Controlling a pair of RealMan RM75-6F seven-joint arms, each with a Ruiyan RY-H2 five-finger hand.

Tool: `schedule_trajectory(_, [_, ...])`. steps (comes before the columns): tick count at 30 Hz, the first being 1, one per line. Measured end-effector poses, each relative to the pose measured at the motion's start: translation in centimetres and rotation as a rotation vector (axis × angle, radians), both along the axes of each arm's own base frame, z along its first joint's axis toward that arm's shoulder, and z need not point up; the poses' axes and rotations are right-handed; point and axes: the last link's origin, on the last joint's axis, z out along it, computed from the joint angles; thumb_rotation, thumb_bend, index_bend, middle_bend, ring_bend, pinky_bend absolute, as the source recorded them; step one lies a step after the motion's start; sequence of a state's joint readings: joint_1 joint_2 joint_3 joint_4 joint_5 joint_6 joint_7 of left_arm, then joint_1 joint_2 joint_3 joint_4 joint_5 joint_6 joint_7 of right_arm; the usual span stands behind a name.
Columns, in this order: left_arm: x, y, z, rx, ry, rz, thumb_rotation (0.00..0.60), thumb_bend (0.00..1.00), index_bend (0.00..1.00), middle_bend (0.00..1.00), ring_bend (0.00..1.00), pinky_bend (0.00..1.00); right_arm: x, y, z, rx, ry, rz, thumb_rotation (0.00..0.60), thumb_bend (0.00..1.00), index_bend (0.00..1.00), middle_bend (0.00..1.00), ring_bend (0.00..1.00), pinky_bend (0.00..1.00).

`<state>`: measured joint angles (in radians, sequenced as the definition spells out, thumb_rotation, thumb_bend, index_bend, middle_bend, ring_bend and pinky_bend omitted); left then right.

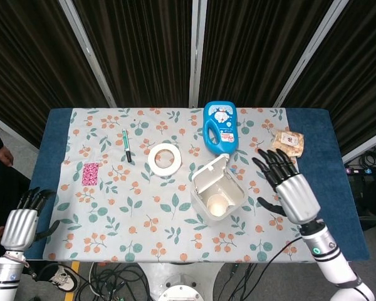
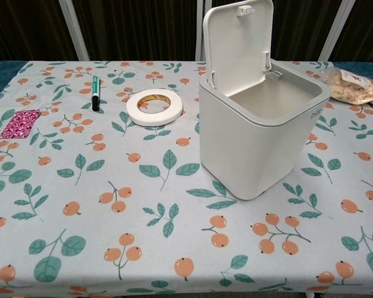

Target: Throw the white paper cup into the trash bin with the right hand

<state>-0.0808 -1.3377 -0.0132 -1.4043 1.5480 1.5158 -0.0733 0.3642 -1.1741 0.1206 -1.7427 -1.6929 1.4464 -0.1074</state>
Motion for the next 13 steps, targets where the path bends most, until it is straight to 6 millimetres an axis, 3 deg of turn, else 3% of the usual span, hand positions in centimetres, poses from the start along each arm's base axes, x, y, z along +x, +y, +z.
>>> schedule_trajectory(8, [0.5, 0.1, 0.6, 0.009, 0.013, -0.02, 0.6, 0.24, 0.2, 0.18, 0.08, 0.11, -10.7, 3.5, 0.9, -0.068, 0.142, -0.283, 0.6, 0.05, 0.0, 0.0, 0.0, 0.0])
schedule_trajectory(13, [0.8, 0.0, 0.6, 0.014, 0.015, -0.024, 0.6, 0.24, 0.2, 0.18, 0.08, 0.11, -15.5, 5.6, 1.7, -0.094, 0.189, -0.415, 0.6, 0.05, 0.0, 0.0, 0.0, 0.0])
